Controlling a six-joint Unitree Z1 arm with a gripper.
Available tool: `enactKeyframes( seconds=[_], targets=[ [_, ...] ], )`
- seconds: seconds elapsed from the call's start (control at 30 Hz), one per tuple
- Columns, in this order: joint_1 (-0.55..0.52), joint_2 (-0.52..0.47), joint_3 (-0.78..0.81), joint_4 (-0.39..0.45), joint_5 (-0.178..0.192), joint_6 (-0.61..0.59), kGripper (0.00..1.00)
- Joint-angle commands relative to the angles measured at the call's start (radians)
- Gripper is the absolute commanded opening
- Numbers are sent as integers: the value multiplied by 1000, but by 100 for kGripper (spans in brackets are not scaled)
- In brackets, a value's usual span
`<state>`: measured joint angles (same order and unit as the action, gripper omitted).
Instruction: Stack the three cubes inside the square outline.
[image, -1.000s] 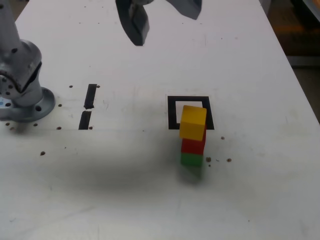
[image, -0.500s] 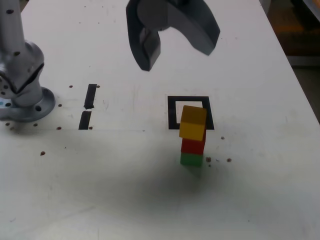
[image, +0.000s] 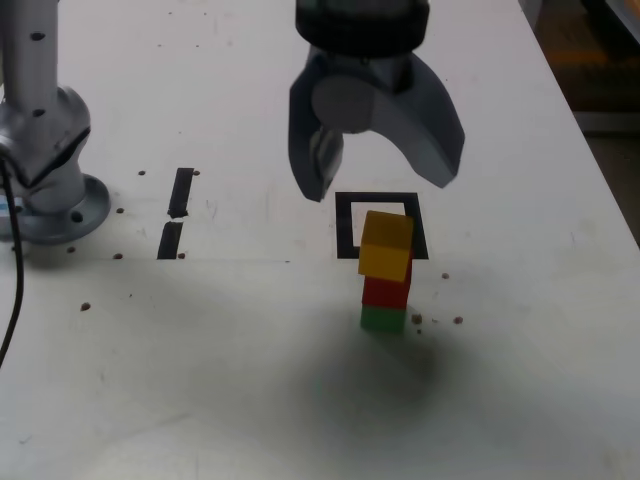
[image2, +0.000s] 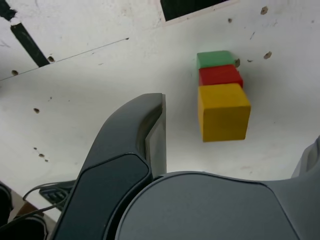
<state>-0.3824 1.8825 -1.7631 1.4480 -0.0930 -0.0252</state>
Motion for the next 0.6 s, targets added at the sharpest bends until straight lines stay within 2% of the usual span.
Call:
enactKeyframes(
  seconds=[0.0, 0.13, 0.57],
  targets=[
    [-3, 7, 1, -7, 8, -7, 100],
    [-4, 18, 25, -25, 15, -22, 100],
    [-17, 61, 61, -91, 1, -25, 99]
  ],
)
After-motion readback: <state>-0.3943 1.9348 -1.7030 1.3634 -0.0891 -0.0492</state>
